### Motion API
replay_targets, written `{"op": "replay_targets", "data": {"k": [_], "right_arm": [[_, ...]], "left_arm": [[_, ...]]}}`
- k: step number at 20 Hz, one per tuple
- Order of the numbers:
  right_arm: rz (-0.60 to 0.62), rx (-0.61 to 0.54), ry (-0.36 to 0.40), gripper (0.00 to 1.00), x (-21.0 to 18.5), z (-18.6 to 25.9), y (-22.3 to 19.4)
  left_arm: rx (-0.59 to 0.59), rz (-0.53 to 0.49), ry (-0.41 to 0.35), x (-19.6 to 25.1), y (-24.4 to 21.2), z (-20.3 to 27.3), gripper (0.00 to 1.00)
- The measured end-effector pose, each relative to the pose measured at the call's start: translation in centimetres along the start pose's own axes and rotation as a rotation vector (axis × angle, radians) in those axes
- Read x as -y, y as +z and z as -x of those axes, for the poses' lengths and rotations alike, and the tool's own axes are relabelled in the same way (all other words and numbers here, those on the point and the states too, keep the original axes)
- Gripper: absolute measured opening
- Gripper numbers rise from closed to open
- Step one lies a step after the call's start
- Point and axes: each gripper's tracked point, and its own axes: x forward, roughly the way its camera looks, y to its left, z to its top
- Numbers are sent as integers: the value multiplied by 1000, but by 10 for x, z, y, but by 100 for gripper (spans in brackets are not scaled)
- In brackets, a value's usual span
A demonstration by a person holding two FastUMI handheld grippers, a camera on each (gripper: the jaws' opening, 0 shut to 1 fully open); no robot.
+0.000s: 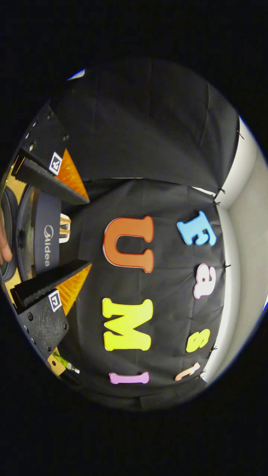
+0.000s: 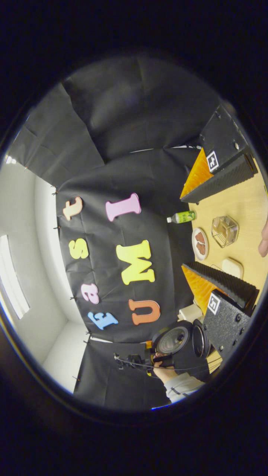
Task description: Close the left gripper, press the button to open the rice cooker; take a wooden spoon from the chopstick holder with the right hand, scoop a spoonful of rice and pour it into the rice cooker, then put the wooden spoon back into the chopstick holder.
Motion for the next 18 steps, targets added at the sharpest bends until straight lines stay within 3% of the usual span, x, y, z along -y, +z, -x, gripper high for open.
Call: {"op": "replay_targets", "data": {"k": [2, 3, 7, 8, 13, 18], "right_arm": [[-3, -9, -9, 100, 1, 1, -3], [-7, -10, -10, 92, 1, 2, -2], [10, 11, -7, 92, -6, 19, 6], [10, 21, 8, 100, -11, 27, 10], [-43, 83, 40, 100, -20, 62, 33], [-48, 146, 55, 100, -27, 99, 61]], "left_arm": [[-8, -5, -19, 0, 1, 4, 100], [-34, -4, -21, -1, -4, 10, 100], [-112, -12, -23, -1, -14, 40, 97], [-129, -14, -23, -1, -17, 48, 97], [-198, -23, -24, 1, -40, 91, 97], [-484, -37, -16, 4, -124, 132, 96]]}}
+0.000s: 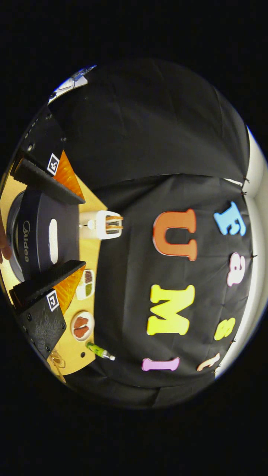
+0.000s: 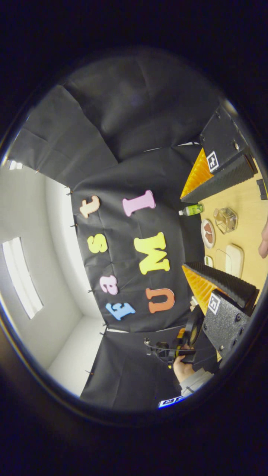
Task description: Close the left gripper, press the button to open the rice cooker; take a wooden spoon from the chopstick holder with the right hand, scoop a spoonful of rice and pour it into the rice cooker, then put the wooden spoon back into the chopstick holder.
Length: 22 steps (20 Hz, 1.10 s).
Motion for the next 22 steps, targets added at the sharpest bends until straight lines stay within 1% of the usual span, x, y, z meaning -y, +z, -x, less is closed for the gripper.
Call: {"op": "replay_targets", "data": {"k": [2, 3, 4, 5, 6, 7, 8, 10, 13, 14, 15, 16, 18, 19, 21, 22], "right_arm": [[-3, 41, -15, 100, 3, 9, 12], [0, 58, -19, 100, 2, 12, 17], [4, 71, -22, 100, 0, 13, 21], [6, 81, -24, 100, -3, 14, 23], [4, 89, -27, 92, -5, 14, 25], [4, 104, -38, 96, -4, 12, 28], [12, 113, -54, 100, -2, 11, 28], [15, 106, -68, 100, -3, 11, 22], [-3, 68, -44, 100, -10, 9, 14], [6, 65, -47, 100, -8, 8, 14], [19, 66, -52, 92, -6, 8, 15], [28, 71, -55, 92, -6, 9, 17], [31, 83, -54, 92, -8, 10, 20], [31, 86, -52, 92, -9, 12, 20], [36, 89, -56, 92, -7, 13, 20], [42, 91, -60, 100, -6, 14, 20]], "left_arm": [[-49, -8, 3, -1, -16, 5, 96], [-53, -25, 4, -1, -18, 5, 100], [-61, -30, 3, -2, -18, 8, 96], [-69, -26, 1, -2, -19, 10, 96], [-82, -20, -1, -2, -20, 12, 96], [-107, -23, -6, 0, -25, 12, 97], [-144, -36, -13, 0, -33, 13, 97], [-248, -43, -27, 2, -57, 14, 97], [-406, -34, -29, 0, -92, 17, 96], [-414, -41, -27, 0, -95, 20, 97], [-397, -50, -31, 0, -92, 13, 99], [-396, -50, -29, 1, -93, 14, 97], [-421, -44, -30, -1, -98, 16, 100], [-413, -43, -29, -1, -96, 16, 98], [-404, -43, -17, -2, -97, 17, 98], [-392, -40, -9, -2, -98, 18, 98]]}}
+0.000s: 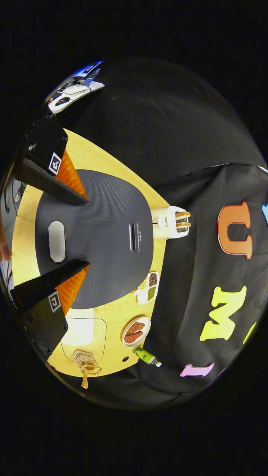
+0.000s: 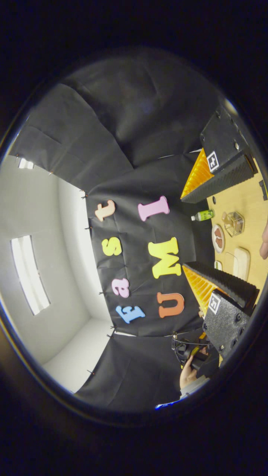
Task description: Close the left gripper, press the button to open the rice cooker; take a wooden spoon from the chopstick holder with the right hand, scoop a spoonful of rice and pour it into the rice cooker, then put the wooden spoon back into the chopstick holder.
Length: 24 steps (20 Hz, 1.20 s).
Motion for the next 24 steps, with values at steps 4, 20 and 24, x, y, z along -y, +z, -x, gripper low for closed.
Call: {"op": "replay_targets", "data": {"k": [4, 20, 24], "right_arm": [[13, -1, 0, 100, 0, 2, -1], [0, -44, 27, 92, -13, -3, -18], [-2, -58, 27, 92, -15, -4, -19]], "left_arm": [[136, 2, 10, -2, 3, 4, 98], [522, -8, -54, -1, -1, -6, 99], [629, -12, -56, 2, 4, -6, 76]]}}
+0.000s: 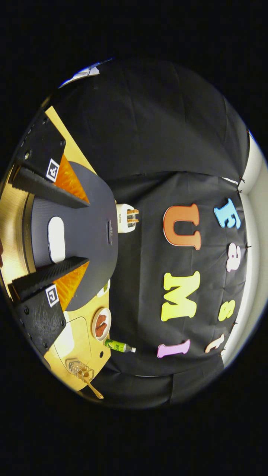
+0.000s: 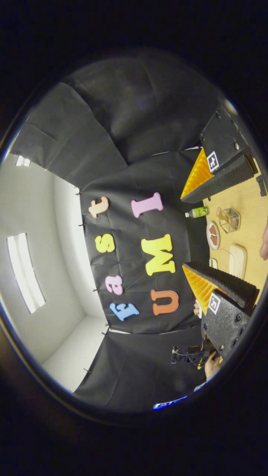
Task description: Close the left gripper, press the button to open the rice cooker; take a wooden spoon from the chopstick holder with the right hand, scoop a spoonful of rice and pour it into the rice cooker, then put the wooden spoon back into the chopstick holder.
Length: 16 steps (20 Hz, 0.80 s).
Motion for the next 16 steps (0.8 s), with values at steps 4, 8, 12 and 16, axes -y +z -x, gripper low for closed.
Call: {"op": "replay_targets", "data": {"k": [4, 8, 12, 16], "right_arm": [[7, 0, -5, 100, 1, -1, 2], [9, 7, -9, 92, 3, 2, 5], [4, 21, -6, 100, 5, 5, 10], [-10, 21, -11, 100, 9, 4, 13]], "left_arm": [[21, 36, -3, -1, -2, -3, 83], [120, 4, -2, -2, 0, -3, 84], [130, -6, 25, -3, -1, -2, 72], [95, -60, 80, -1, 3, 4, 97]]}}
